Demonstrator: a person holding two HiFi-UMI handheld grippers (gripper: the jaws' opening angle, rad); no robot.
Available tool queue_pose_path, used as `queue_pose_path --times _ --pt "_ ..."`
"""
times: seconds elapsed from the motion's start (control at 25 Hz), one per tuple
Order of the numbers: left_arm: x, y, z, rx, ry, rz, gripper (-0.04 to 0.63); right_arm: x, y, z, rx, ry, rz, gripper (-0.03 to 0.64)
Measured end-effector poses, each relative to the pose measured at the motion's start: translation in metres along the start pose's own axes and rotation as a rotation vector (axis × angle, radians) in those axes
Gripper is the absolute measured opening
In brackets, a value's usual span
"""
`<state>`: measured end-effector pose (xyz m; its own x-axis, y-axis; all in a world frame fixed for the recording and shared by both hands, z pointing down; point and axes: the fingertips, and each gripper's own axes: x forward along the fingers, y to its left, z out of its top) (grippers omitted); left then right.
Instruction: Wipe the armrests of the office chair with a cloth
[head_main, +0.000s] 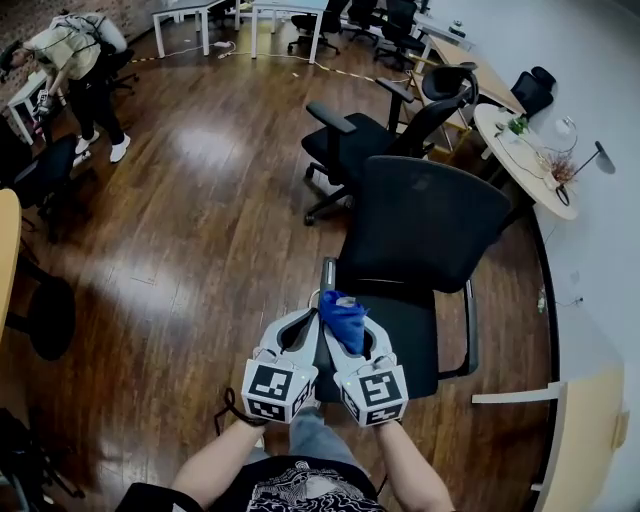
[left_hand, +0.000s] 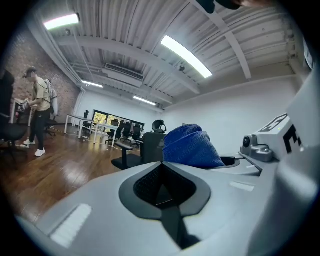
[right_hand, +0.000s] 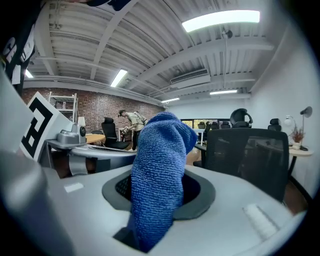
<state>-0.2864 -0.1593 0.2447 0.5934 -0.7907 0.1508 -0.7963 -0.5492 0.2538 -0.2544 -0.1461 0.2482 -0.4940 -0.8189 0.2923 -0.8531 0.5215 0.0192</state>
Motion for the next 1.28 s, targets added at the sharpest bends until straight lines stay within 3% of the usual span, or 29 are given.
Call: queue_pose_path --times 0.28,0.52,0.8,1.04,1.28 --pt "0.066 0.042 -0.015 -0.021 0.034 0.126 0.005 0.071 -0.052 -0.029 0.003 0.052 0.106 0.138" --pt "0.109 0.066 -0.041 -0.051 0.078 0.197 0.005 0.138 -0.099 -0.081 -0.061 0.171 0.143 0.138" --pt "0.137 0.094 -0.081 -0.082 0.098 0.208 0.005 0.196 -0.121 -0.135 -0.172 0.296 0.187 0.138" --pt "0.154 0.114 -0.114 -0.122 0.118 0.232 0.005 0.238 -0.136 -0.179 -0.327 0.419 0.184 0.138" --pt "0.16 0.123 -0.124 -0.15 0.128 0.251 0.005 0.249 -0.129 -0.194 -0.405 0.451 0.231 0.138"
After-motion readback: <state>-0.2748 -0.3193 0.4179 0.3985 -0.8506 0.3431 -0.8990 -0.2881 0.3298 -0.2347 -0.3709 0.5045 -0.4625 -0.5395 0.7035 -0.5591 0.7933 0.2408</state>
